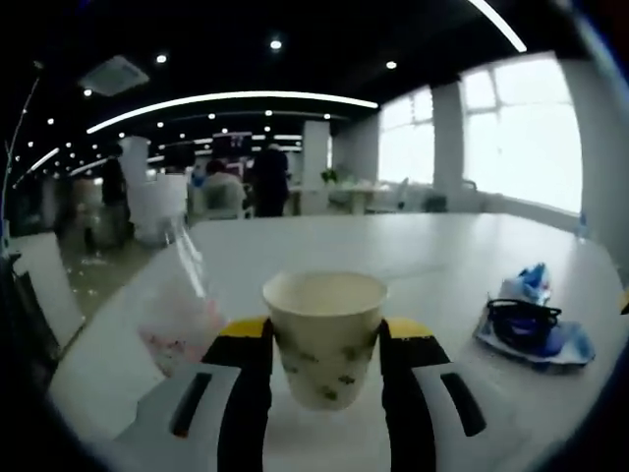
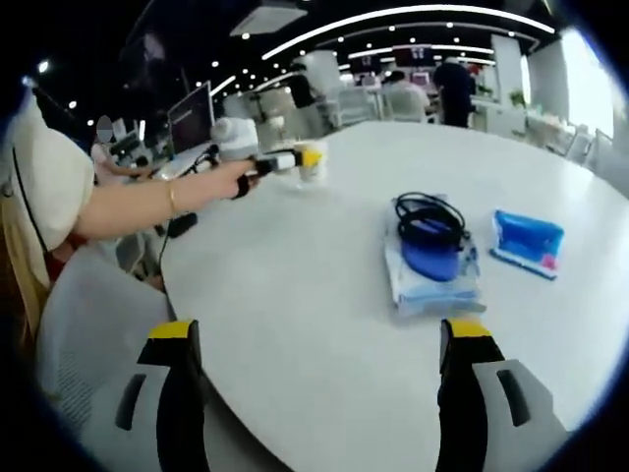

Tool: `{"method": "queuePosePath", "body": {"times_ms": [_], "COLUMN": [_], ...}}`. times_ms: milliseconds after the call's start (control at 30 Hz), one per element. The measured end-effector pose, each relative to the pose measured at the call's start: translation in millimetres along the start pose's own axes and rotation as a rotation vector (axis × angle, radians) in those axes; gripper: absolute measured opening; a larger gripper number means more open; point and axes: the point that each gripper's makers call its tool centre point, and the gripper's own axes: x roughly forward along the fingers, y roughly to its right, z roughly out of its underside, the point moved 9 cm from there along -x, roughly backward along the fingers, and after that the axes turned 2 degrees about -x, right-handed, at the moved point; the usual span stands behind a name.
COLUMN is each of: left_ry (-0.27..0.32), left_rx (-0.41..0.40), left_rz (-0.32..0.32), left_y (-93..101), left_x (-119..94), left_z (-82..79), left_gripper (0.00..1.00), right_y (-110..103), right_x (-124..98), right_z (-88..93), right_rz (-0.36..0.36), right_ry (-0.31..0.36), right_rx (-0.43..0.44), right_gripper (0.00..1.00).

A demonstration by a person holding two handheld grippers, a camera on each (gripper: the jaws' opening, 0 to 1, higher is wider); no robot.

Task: Arrange the tabletop items into an orderly group along one side of the table until the central work area is clear of visible clutter.

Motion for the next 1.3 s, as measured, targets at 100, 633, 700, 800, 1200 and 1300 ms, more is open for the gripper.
{"method": "queuePosePath", "body": {"times_ms": [100, 633, 700, 800, 1200, 1300], "left_ry": [-0.010, -0.001, -0.004, -0.013, -0.048, -0.080], "left_rx": [0.015, 0.032, 0.028, 0.031, 0.021, 0.006], "left_rz": [0.006, -0.006, -0.010, -0.013, -0.043, -0.034], "left_y": [1.9, 6.2, 5.7, 6.3, 10.7, 13.6], "left_x": [4.1, 5.7, 5.7, 5.3, -5.3, -10.0], "left_z": [6.4, 28.4, 28.3, 28.3, 23.7, 24.3], "left_gripper": [0.40, 0.40, 0.40, 0.40, 0.66, 0.73], "right_y": [1.5, 5.6, 5.7, 6.3, 13.7, 13.9], "right_x": [0.0, 0.6, 0.6, 0.4, -5.0, -6.3], "right_z": [0.3, 3.9, 4.3, 4.7, -1.7, -2.6], "right_rz": [0.009, 0.025, 0.025, 0.028, 0.057, 0.066], "right_ry": [-0.003, -0.025, -0.028, -0.033, 0.048, 0.054], "right_rx": [0.004, 0.026, 0.026, 0.023, 0.119, 0.120], "right_gripper": [0.99, 0.98, 0.98, 0.98, 0.99, 0.99]}}
